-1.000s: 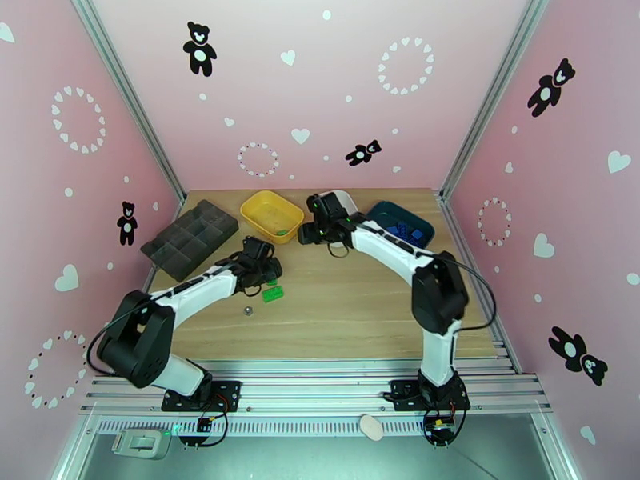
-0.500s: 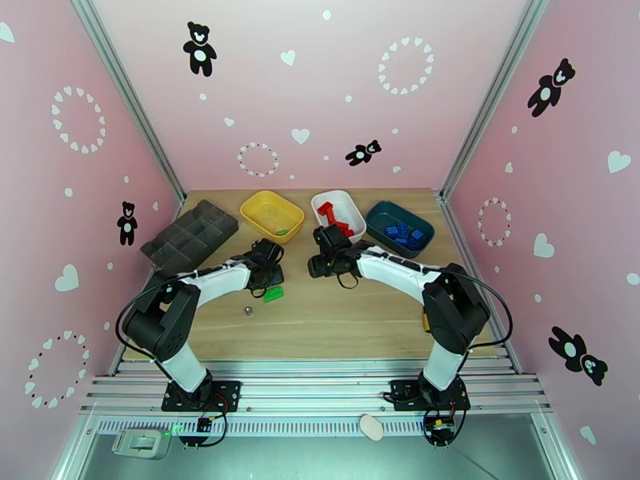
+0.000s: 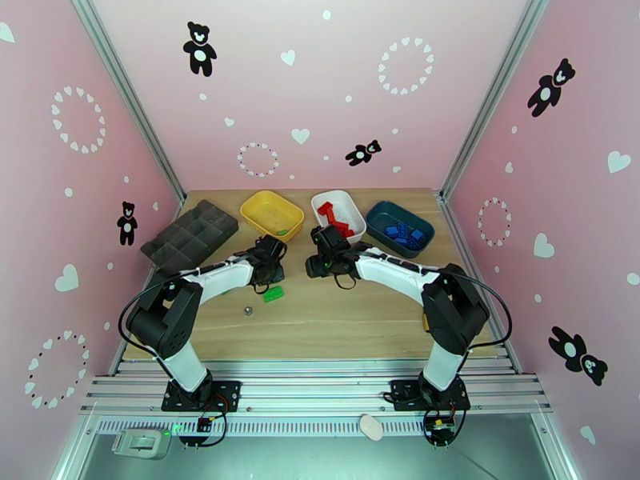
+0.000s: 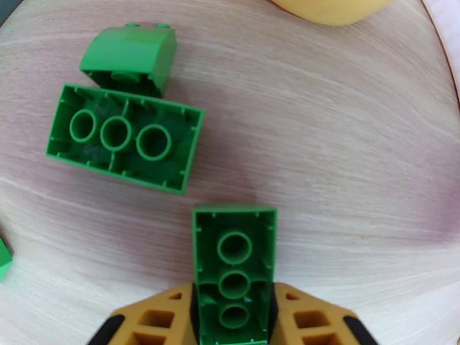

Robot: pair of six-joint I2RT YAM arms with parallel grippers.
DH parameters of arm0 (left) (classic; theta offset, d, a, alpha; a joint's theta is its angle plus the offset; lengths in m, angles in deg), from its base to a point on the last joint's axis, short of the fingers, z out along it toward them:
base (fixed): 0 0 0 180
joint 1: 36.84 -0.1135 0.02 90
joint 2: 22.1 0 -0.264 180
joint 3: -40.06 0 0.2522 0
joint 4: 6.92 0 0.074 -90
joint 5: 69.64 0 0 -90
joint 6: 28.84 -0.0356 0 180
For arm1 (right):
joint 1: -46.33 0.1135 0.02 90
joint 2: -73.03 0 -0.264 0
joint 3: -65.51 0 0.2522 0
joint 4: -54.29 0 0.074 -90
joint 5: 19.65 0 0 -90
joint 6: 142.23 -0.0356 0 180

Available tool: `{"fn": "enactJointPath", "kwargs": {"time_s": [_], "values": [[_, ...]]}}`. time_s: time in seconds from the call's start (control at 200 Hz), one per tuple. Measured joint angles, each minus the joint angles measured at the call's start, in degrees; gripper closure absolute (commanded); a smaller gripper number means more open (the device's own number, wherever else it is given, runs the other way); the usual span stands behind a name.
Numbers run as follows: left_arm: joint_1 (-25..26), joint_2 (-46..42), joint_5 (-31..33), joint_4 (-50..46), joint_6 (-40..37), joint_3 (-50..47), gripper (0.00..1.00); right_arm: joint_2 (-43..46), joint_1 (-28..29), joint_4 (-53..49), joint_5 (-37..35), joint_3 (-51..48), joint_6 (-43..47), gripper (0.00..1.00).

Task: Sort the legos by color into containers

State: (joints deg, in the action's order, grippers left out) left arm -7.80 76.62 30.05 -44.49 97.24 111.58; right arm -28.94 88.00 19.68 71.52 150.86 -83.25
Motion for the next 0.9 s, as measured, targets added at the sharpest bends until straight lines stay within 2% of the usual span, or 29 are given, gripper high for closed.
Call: {"fn": "enactJointPath", "kwargs": {"time_s": [0.315,0.581,0.746,0.901], "values": [[0.0,-4.9,-0.9,-3.0,-1.2,3.0,0.67,0.2,0.0,-0.1,-0.3,0.0,0.1,0.5],[-2.8,-6.2,-3.2,-4.5,-3.2,14.1,0.65,2.1,0.0,-0.5,-0.2,0.0,0.1,0.49],[-5.0,-2.4,-3.4,-4.9,-5.4,21.3,0.48,2.8,0.0,-0.7,-0.4,0.0,0.2,0.49],[-4.5,-1.4,-3.5,-5.6,-7.0,19.7,0.42,4.2,-0.2,-1.1,-0.7,-0.3,0.2,0.49]]}}
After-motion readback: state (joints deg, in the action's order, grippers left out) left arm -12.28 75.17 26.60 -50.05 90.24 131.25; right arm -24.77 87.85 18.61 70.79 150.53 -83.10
